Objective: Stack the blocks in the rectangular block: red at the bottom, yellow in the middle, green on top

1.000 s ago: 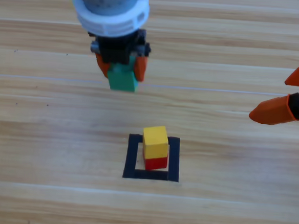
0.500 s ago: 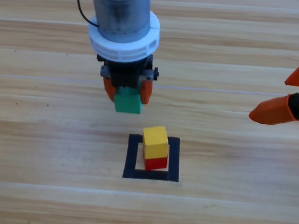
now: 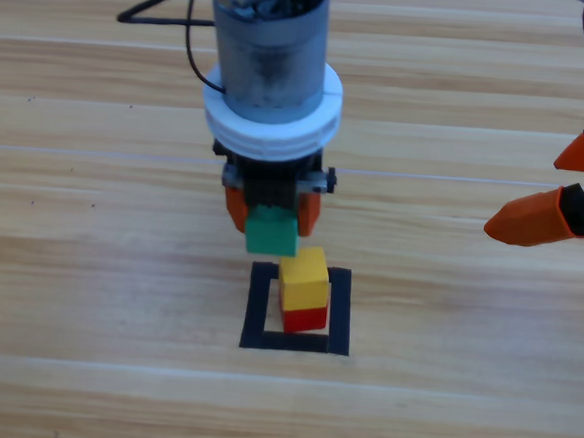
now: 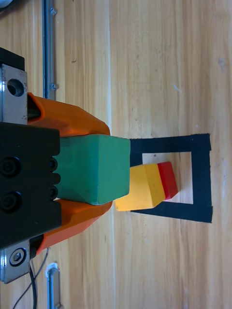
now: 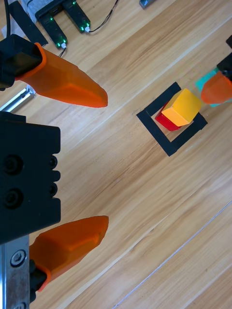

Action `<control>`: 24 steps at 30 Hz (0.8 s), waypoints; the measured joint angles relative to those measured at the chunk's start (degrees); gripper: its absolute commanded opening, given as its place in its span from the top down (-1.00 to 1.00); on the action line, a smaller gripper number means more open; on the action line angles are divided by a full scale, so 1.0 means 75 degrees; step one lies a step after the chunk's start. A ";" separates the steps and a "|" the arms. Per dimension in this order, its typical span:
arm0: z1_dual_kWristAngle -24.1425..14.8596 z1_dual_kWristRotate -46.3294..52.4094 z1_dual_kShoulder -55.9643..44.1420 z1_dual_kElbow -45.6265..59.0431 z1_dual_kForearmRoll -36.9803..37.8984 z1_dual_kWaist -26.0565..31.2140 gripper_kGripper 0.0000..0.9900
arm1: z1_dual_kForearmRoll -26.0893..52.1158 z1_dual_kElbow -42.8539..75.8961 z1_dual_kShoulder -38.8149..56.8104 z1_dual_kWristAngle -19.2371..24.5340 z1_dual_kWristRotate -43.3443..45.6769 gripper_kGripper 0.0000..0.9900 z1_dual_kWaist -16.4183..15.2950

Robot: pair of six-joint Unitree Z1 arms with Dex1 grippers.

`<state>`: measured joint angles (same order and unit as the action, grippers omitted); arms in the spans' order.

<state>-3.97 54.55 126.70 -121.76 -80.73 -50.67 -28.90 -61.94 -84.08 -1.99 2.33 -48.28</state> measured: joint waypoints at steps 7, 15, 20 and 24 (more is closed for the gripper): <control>0.0064 0.0029 0.0197 -0.0214 0.0000 -0.0194 1.00 | 0.0000 0.0000 -0.0060 -0.0036 0.0000 -1.00 0.0000; 0.0064 0.0028 0.0421 -0.0411 0.0000 -0.0284 1.00 | 0.0000 0.0000 -0.0063 -0.0046 0.0000 -1.00 0.0000; 0.0063 0.0011 0.0429 -0.0419 0.0000 -0.0284 1.00 | 0.0000 0.0000 -0.0064 -0.0046 0.0000 -1.00 0.0000; 0.0063 0.0003 0.0430 -0.0446 0.0000 -0.0284 1.00 | 0.0000 0.0000 -0.0078 -0.0046 0.0000 -1.00 0.0000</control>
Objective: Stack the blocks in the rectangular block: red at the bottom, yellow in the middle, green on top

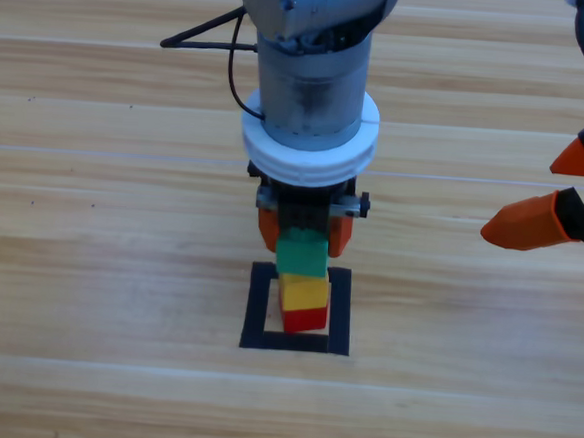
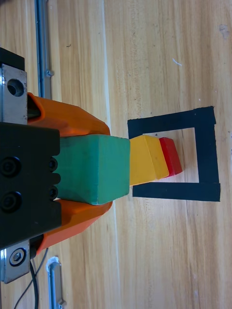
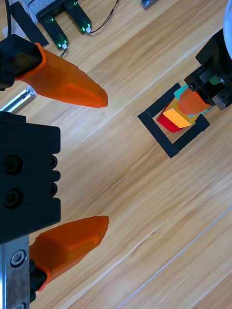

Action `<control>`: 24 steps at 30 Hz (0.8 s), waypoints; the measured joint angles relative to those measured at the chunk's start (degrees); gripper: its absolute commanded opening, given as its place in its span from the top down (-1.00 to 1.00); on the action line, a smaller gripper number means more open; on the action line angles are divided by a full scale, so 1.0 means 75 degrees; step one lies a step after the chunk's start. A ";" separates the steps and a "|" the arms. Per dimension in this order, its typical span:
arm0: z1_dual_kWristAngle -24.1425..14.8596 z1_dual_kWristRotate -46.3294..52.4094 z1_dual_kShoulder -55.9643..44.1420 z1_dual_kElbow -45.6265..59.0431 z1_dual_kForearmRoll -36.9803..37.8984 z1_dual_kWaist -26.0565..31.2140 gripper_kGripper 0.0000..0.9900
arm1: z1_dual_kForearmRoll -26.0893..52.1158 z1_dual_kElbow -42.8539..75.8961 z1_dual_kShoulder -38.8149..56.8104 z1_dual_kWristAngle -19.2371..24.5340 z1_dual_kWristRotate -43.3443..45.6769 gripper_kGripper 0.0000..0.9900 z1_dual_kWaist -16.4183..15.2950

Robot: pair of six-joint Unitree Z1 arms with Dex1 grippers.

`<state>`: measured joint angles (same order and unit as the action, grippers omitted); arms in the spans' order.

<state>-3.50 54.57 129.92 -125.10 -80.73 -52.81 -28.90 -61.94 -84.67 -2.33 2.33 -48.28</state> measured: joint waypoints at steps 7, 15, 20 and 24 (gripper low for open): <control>-0.0001 -0.0014 0.0013 -0.0053 0.0000 0.0000 1.00 | 0.0000 0.0000 -0.0010 -0.0031 0.0000 -1.00 0.0000; -0.0008 -0.0093 0.0173 -0.0076 0.0000 0.0000 1.00 | 0.0000 0.0000 -0.0010 -0.0220 0.0000 -1.00 0.0000; -0.0009 -0.0162 0.0216 -0.0089 0.0000 0.0000 1.00 | -0.0003 0.0000 -0.0010 -0.0220 0.0000 -1.00 0.0000; -0.0024 -0.0198 0.0216 -0.0090 0.0000 0.0000 1.00 | -0.0003 0.0000 -0.0010 -0.0221 0.0000 -1.00 0.0000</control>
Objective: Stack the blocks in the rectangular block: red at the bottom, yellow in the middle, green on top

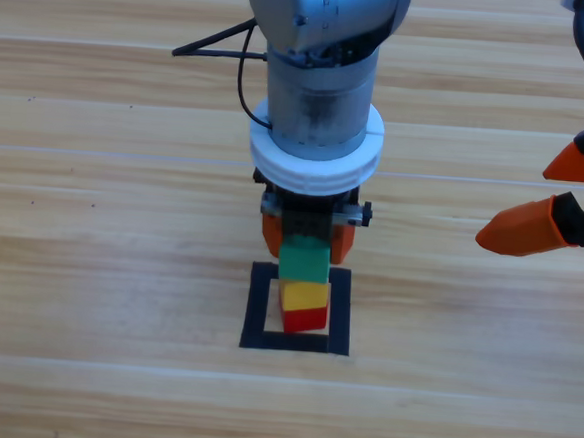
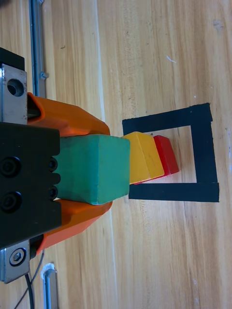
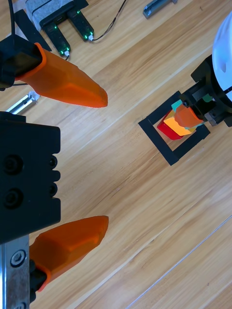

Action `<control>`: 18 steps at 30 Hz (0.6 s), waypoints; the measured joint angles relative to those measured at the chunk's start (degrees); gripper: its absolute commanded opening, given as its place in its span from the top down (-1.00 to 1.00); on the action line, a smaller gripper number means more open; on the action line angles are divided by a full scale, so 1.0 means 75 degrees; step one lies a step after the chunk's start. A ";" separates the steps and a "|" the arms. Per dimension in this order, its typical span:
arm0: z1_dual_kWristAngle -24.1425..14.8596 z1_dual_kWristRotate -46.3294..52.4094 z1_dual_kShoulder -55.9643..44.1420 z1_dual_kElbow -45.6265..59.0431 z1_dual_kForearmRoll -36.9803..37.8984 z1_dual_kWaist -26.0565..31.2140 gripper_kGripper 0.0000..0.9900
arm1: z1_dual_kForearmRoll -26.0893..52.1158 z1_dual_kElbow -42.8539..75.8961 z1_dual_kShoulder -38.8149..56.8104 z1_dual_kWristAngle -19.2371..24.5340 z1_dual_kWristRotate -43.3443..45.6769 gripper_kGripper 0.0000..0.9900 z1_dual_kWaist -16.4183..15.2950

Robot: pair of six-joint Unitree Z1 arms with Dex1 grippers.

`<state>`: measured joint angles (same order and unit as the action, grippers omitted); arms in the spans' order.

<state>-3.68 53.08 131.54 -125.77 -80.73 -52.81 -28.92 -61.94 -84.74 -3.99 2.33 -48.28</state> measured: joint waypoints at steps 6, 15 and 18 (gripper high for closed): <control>-0.0010 -0.0034 0.0000 -0.0001 0.0000 0.0000 1.00 | 0.0000 0.0000 0.0000 -0.0002 0.0000 -1.00 0.0000; -0.0012 -0.0071 0.0002 -0.0001 0.0000 0.0000 1.00 | -0.0008 0.0000 0.0000 -0.0052 0.0000 -1.00 0.0000; -0.0012 -0.0071 0.0017 -0.0001 0.0000 0.0000 1.00 | -0.0009 0.0000 0.0000 -0.0060 0.0000 -1.00 0.0000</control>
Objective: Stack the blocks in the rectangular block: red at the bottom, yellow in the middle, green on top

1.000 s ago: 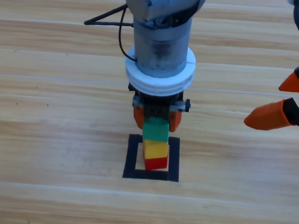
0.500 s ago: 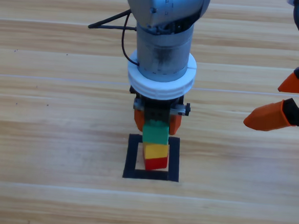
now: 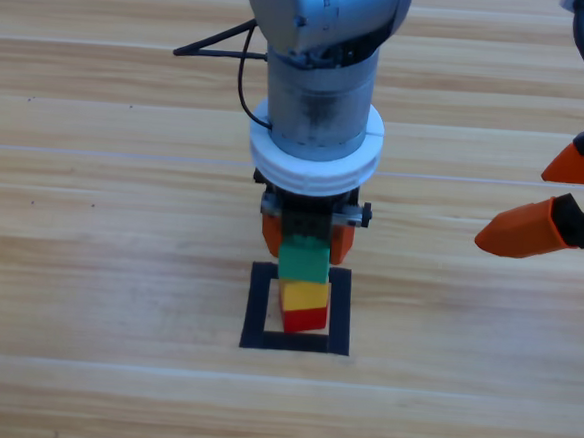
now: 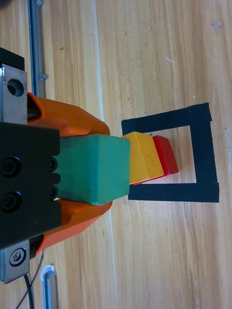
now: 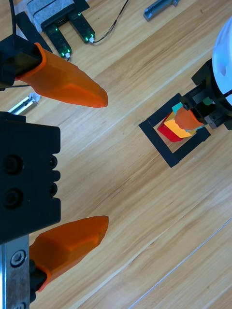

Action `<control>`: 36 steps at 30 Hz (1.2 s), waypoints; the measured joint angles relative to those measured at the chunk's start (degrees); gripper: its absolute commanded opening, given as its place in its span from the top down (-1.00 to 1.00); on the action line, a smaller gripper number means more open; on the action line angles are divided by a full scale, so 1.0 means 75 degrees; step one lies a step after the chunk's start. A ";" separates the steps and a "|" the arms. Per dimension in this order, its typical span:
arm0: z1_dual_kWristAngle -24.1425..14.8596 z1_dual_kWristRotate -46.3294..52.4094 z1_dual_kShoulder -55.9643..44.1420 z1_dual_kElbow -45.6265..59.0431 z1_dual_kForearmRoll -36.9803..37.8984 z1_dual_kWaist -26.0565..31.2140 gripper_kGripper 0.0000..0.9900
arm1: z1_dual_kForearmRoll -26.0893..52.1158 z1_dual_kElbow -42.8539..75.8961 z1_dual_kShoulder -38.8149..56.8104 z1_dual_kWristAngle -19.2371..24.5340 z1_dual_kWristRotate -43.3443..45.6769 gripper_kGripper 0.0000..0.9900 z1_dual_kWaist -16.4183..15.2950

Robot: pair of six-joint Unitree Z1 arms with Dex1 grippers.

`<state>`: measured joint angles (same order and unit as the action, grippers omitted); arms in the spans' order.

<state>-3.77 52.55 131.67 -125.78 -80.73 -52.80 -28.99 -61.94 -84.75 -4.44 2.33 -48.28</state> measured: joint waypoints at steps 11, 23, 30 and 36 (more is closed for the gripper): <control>-0.0030 -0.0002 0.0167 -0.0048 0.0000 0.0000 1.00 | 0.0000 0.0000 -0.0003 -0.0001 0.0000 -1.00 0.0000; -0.0070 -0.0029 0.0165 -0.0223 0.0000 0.0000 -1.00 | 0.0000 0.0000 -0.0047 -0.0016 0.0000 -1.00 0.0000; -0.0089 -0.0029 0.0159 -0.0195 0.0000 0.0000 -1.00 | -0.0009 0.0000 -0.0221 -0.0032 0.0000 -1.00 0.0000; -0.0090 -0.0028 0.0103 -0.0196 0.0000 0.0000 -1.00 | -0.0010 -0.0001 -0.0300 -0.0046 0.0000 -1.00 0.0000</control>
<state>-4.45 52.34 132.44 -127.25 -80.73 -52.80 -29.06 -61.95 -86.99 -4.79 2.33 -48.28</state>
